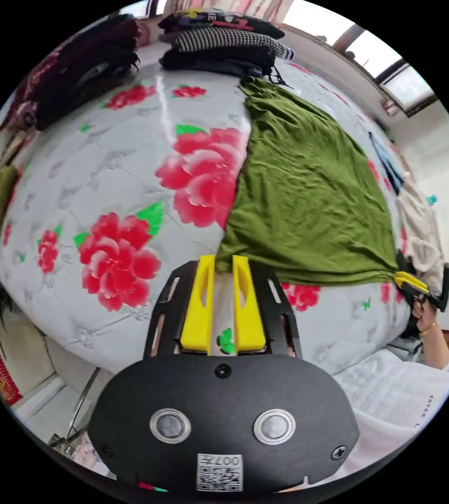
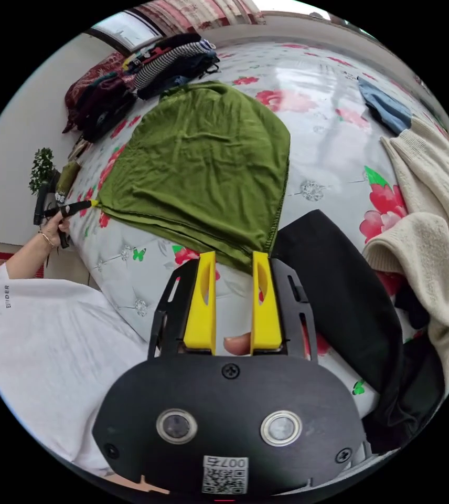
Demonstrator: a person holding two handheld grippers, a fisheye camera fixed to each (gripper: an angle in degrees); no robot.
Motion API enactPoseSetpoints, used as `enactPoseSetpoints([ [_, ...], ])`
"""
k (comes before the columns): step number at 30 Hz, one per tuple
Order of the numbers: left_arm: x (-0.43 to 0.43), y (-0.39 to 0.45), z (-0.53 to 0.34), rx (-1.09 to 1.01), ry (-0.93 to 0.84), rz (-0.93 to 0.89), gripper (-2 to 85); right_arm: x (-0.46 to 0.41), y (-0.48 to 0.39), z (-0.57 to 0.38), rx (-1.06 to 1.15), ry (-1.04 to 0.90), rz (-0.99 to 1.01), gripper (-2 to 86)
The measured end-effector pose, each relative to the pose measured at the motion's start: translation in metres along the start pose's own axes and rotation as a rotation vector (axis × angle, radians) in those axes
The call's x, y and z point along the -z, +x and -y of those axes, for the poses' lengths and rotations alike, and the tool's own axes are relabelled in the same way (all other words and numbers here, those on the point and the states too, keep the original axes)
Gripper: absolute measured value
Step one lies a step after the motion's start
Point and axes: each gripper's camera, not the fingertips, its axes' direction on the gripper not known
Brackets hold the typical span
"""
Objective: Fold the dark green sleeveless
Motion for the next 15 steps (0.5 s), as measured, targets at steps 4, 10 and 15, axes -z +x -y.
enactPoseSetpoints([
  [4, 0.0, -0.011, 0.014, -0.09, -0.027, -0.051, 0.5, -0.004, -0.011, 0.025, -0.031, -0.005, -0.091, 0.5],
  [10, 0.109, -0.075, -0.011, -0.016, 0.22, -0.381, -0.9, 0.098, -0.034, 0.014, -0.019, 0.18, 0.027, -0.2],
  [15, 0.243, -0.134, -0.068, 0.011, 0.473, -0.522, -1.0, 0.203, -0.051, -0.026, -0.048, 0.373, 0.202, -0.3],
])
